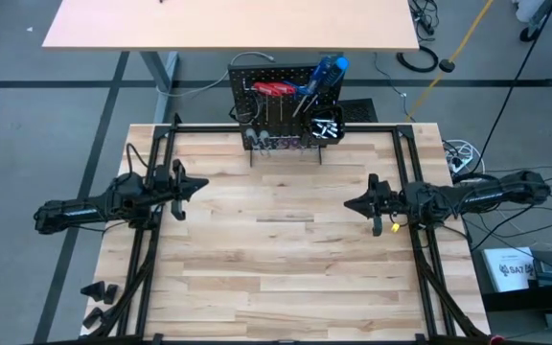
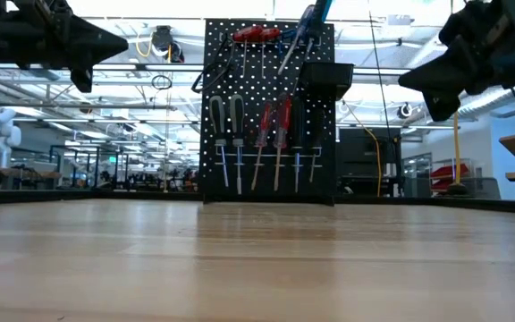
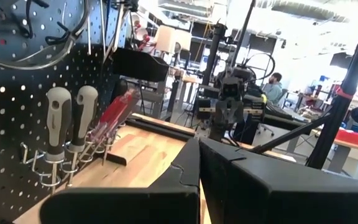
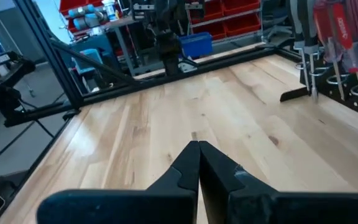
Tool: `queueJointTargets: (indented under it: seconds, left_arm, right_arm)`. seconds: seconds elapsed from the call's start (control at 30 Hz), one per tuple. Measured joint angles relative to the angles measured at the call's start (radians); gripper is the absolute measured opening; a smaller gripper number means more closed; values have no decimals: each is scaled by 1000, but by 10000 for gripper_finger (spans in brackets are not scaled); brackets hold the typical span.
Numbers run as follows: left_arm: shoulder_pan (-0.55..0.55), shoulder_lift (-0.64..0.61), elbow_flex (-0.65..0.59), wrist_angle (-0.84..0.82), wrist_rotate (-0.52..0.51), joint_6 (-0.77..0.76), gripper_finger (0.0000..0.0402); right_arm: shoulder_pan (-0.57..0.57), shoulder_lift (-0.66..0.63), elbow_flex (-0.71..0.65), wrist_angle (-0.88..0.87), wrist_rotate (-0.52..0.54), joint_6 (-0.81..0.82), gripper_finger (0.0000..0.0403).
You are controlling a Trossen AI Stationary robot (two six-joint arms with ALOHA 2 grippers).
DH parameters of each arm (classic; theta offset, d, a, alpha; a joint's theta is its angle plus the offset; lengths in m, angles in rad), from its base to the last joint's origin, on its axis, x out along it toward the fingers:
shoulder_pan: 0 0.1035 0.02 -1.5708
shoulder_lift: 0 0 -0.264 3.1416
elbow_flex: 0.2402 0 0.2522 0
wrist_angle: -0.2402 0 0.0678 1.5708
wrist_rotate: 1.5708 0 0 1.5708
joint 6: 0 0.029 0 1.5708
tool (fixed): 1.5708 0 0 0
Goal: Hang tools onto peg board
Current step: Return to Home Position
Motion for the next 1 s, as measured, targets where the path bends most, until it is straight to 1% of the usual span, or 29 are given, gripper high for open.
queueJointTargets:
  seconds: [0.1,0.17,0.23,0.33,0.43,0.53,0.67,0.77,0.87,1.0]
  left_arm:
    - [0,0,0,7,0,-2,2]
    - [0,0,-8,31,0,-20,2]
    - [0,0,-34,76,4,-25,2]
    - [0,1,-93,163,38,-26,2]
    - [0,1,-115,188,61,-29,2]
    - [0,1,-115,167,73,-23,2]
    - [0,0,-115,131,157,4,2]
    - [0,0,-115,65,186,8,2]
    - [0,1,-115,8,189,6,2]
    - [0,1,-115,-7,188,3,2]
  right_arm:
    - [-5,-6,-15,17,-4,1,0]
    - [-10,-6,-23,40,-28,5,0]
    - [-13,-6,-26,43,-53,5,0]
    - [-13,-6,-26,45,-55,4,0]
    - [-13,-6,-26,37,-56,-1,0]
    - [-13,-6,-26,9,-75,-9,0]
    - [-13,-6,-26,-14,-79,-27,0]
    - [-13,-6,-26,-29,-82,-66,0]
    - [-13,-6,-26,-61,-106,-108,0]
    - [-13,-6,-26,-72,-95,-141,0]
